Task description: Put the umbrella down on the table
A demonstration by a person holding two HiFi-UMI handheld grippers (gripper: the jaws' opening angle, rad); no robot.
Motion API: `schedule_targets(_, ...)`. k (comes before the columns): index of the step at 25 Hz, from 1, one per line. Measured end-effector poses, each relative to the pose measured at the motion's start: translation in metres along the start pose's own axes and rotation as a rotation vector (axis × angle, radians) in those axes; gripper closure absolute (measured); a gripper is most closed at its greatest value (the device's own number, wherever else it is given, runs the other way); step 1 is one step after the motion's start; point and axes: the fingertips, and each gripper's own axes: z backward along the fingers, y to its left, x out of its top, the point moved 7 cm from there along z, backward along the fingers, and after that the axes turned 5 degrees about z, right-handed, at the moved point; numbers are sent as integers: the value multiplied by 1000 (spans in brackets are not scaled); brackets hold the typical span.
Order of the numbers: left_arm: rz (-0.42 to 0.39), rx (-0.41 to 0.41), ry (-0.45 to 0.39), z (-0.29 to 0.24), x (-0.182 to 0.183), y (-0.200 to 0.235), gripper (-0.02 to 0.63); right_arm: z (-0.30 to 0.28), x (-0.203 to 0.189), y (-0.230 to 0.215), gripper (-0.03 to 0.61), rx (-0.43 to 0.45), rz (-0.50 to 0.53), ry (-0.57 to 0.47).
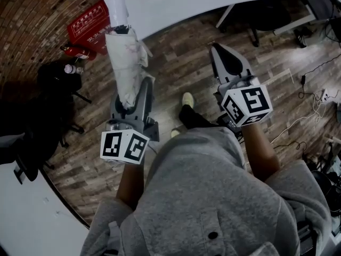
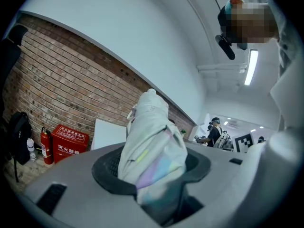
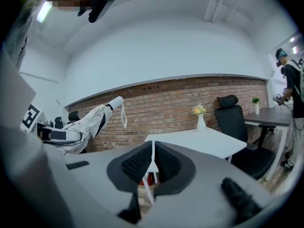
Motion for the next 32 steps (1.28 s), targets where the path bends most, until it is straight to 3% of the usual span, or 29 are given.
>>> schedule_targets(16, -1, 15, -27, -47, 16, -12, 373, -30, 14, -42, 548, 30, -1, -26)
schedule_targets(32, -34, -15, -80, -52, 18, -19, 374, -25, 16, -45, 548, 32, 8, -93)
